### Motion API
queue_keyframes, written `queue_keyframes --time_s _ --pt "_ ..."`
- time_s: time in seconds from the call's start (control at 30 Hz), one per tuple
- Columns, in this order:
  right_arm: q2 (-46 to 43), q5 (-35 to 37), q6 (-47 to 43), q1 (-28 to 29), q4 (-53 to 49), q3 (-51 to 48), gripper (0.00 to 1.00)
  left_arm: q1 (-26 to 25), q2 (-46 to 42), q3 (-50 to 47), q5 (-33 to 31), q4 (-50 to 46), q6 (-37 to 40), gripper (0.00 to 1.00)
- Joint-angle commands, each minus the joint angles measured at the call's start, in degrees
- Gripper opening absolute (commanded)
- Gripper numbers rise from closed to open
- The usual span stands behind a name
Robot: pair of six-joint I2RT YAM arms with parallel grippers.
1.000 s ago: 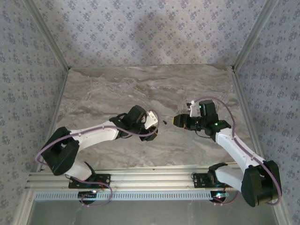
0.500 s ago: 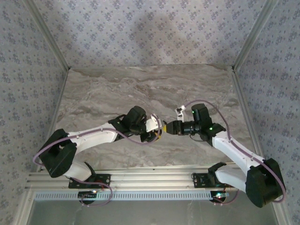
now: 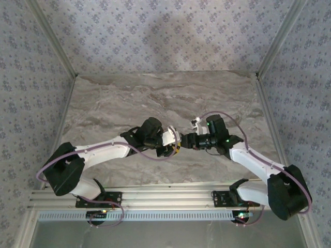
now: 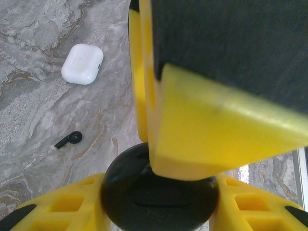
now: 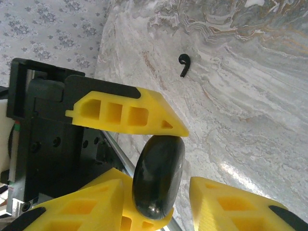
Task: Insert wireless bluetooth earbuds into charging case
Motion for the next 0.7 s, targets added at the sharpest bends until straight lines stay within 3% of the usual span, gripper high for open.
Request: queue_keyframes --time_s 0.0,0.23,0.37,0.67 --pt "0.83 -0.42 0.37 0.81 1.44 1.05 0.41 -0.54 -1.13 2.94 0.62 0.21 -0.94 0.30" --pt "1.81 -0.86 0.10 1.37 1.11 1.11 0.35 -0.72 -1.68 3.53 0.23 0.08 -1.23 0.29" --pt "1.75 -0.60 -0.10 1.45 1.14 1.15 0.27 -0.81 -2.21 3.73 0.23 -0.22 -1.23 0.30" --pt "-2.18 2.81 -8.96 0.39 -8.06 3.66 0.21 -0.01 -3.17 6.39 1.40 -7.67 0.05 0.60"
